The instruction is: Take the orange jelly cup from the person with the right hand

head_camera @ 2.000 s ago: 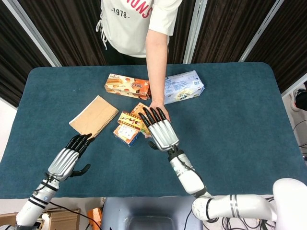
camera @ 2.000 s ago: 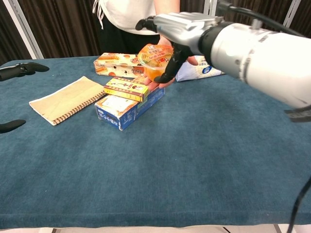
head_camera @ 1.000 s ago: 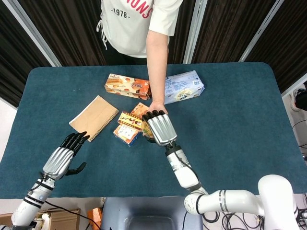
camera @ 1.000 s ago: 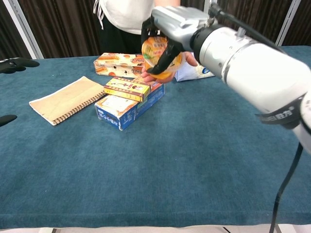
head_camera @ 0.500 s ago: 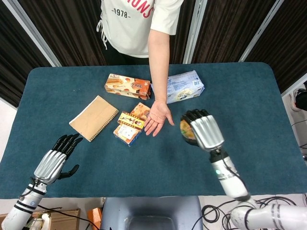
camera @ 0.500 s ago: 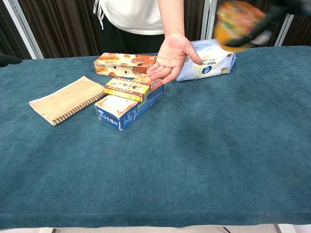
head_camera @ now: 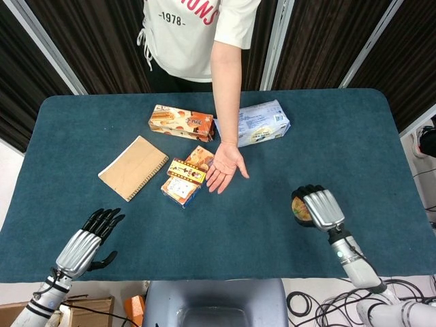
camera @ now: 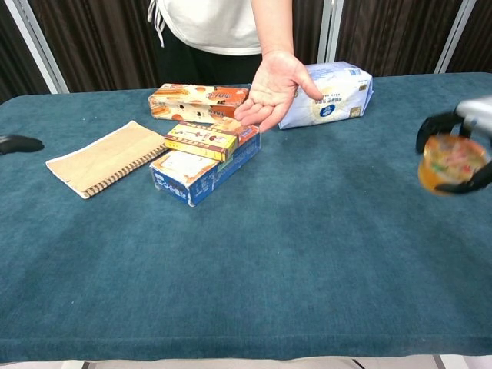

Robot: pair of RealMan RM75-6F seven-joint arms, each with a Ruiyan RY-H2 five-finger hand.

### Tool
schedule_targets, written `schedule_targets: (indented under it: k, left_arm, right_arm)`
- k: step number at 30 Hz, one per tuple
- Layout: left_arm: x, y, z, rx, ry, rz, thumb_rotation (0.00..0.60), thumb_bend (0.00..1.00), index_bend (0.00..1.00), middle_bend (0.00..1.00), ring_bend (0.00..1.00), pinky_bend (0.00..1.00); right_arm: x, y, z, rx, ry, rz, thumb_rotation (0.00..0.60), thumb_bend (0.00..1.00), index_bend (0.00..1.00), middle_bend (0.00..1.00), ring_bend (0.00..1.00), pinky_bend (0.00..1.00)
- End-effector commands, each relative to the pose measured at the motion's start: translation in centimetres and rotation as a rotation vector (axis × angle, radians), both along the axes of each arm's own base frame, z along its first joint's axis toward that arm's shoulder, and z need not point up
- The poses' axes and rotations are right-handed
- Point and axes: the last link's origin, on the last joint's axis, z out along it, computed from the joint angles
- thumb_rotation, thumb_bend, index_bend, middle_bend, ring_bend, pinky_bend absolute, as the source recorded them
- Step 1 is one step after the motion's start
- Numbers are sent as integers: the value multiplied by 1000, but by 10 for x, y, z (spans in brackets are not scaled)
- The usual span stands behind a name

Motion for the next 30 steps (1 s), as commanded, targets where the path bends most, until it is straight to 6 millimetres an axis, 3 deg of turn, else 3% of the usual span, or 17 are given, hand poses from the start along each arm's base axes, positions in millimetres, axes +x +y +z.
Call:
schedule_targets:
  k: [1, 4, 7, 9, 14, 21, 27, 30]
  left_arm:
    - [-3, -10, -5, -3, -22, -11, 600, 337, 0, 0, 0, 0]
    - [-5, -11, -5, 1, -28, -13, 600, 337, 0, 0, 0, 0]
    - [-6, -12, -3, 8, -30, -13, 600, 336, 0, 0, 0, 0]
    - [-6, -14, 0, 12, -27, -15, 600, 336, 0, 0, 0, 0]
    - [-7, -26, 8, 0, -49, -27, 600, 334, 0, 0, 0, 0]
    - [-19, -56, 24, 1, -43, -1, 600, 329, 0, 0, 0, 0]
    - [-27, -76, 31, 8, -22, 4, 600, 329, 0, 0, 0, 0]
    - [-29, -80, 33, 11, -9, 11, 600, 330, 0, 0, 0, 0]
  right_arm:
    - [-8, 8, -24, 66, 9, -6, 600, 152, 509, 424, 458, 688]
    - [-11, 8, -30, 87, 16, -10, 600, 152, 372, 354, 385, 631]
    - [-12, 9, -26, 86, 9, -15, 600, 151, 80, 209, 235, 528]
    - [-13, 12, -17, 76, 4, -13, 600, 151, 0, 112, 138, 464]
    - [-13, 37, 20, 34, 25, 0, 600, 135, 0, 0, 4, 312]
    - [-22, 98, 88, -124, 13, 2, 600, 127, 0, 0, 0, 182]
    - [-45, 136, 111, -170, 20, -50, 600, 125, 0, 0, 0, 124]
    - [-48, 141, 113, -178, 23, -59, 600, 125, 0, 0, 0, 107]
